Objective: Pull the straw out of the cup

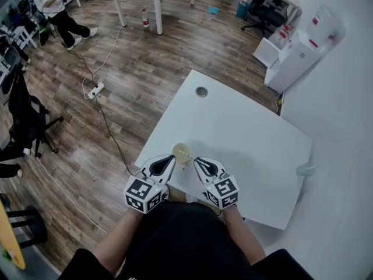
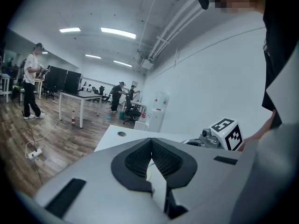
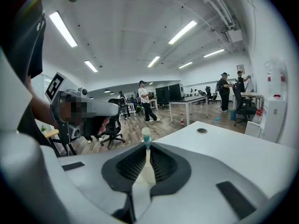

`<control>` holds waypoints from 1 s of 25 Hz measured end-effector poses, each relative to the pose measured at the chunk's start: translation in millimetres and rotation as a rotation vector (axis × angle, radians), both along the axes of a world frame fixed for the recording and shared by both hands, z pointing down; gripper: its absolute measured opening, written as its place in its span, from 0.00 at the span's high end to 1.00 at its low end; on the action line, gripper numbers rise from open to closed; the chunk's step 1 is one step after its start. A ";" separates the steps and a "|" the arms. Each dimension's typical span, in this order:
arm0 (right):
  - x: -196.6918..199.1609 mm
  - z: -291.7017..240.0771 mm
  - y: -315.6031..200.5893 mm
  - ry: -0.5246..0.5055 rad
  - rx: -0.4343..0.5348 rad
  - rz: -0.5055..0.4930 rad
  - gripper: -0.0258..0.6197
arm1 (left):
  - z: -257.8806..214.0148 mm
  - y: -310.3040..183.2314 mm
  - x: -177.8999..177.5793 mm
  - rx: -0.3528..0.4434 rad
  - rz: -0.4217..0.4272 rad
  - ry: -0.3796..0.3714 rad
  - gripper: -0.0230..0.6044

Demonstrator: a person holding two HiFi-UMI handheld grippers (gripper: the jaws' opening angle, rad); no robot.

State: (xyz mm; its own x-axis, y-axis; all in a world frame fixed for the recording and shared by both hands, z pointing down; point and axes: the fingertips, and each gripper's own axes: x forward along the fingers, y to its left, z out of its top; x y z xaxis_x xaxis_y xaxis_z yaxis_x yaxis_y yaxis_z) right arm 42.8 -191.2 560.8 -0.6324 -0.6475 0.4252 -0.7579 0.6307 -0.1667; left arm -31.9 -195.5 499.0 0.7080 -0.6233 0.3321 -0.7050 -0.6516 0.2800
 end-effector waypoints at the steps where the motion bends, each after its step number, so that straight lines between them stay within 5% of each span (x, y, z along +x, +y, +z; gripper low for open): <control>1: 1.6 -3.5 0.6 -0.004 0.004 -0.001 0.90 | -1.1 -0.5 0.7 0.002 0.000 0.001 0.94; 25: 38.1 -97.6 17.2 -0.076 0.148 0.002 0.90 | -39.8 -0.7 -12.0 0.074 -0.019 0.026 0.94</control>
